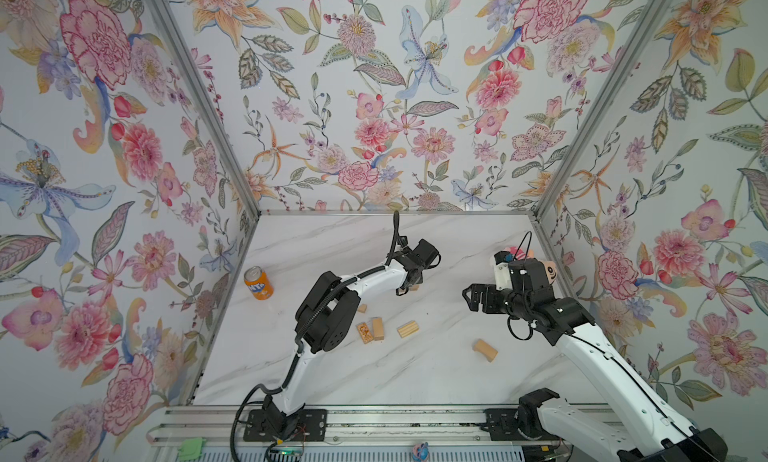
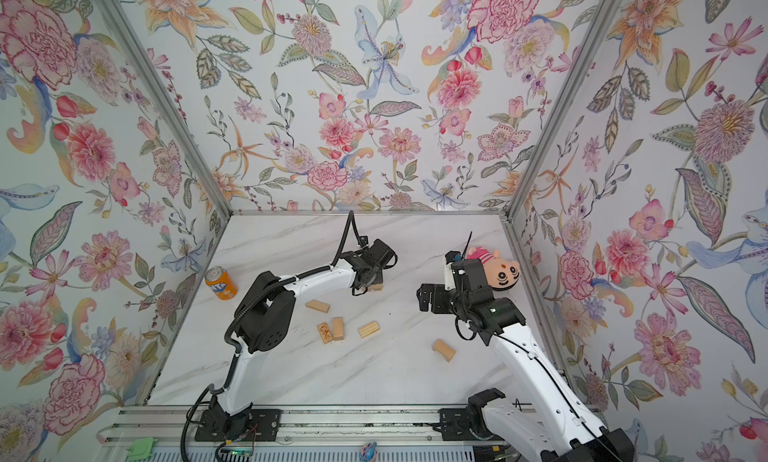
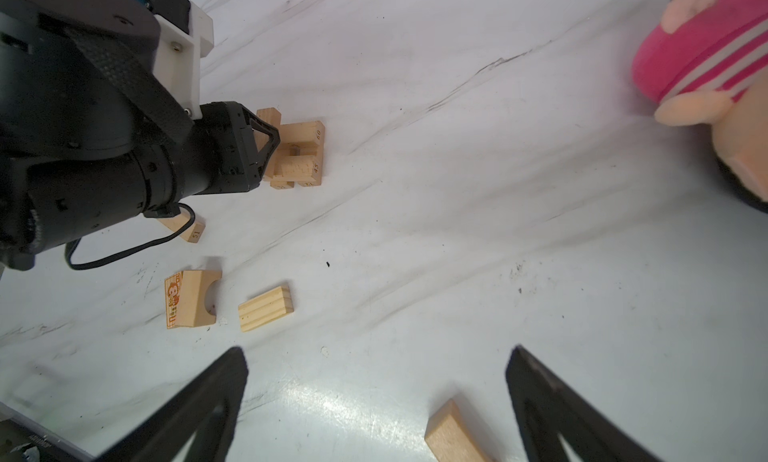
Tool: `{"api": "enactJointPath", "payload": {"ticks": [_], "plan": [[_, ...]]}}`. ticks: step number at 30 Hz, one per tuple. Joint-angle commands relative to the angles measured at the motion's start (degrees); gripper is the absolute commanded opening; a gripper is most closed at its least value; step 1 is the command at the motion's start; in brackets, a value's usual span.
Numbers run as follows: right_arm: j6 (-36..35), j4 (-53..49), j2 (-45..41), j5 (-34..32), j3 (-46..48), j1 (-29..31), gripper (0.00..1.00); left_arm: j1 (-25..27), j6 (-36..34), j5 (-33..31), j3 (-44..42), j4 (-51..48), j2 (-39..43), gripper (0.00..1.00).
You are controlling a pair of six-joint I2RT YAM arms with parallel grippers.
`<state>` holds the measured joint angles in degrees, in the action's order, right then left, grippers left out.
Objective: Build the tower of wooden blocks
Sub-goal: 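Lower the block upright onto the structure and hold it with the left gripper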
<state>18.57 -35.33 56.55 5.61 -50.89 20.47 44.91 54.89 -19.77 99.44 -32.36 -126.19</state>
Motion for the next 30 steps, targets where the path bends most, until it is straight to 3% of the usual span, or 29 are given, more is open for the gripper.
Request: {"api": "enactJointPath", "payload": {"ticks": [1,30], "plan": [[-1.04,-1.11,-0.96,0.12,0.52,-0.40,0.99,-0.62,-0.92,-1.06,1.88,-1.13,-1.55,0.25],[-1.06,-1.16,-0.96,0.36,0.46,-0.65,0.99,-0.87,-1.48,-1.59,2.49,-1.86,-2.02,0.34]]}}
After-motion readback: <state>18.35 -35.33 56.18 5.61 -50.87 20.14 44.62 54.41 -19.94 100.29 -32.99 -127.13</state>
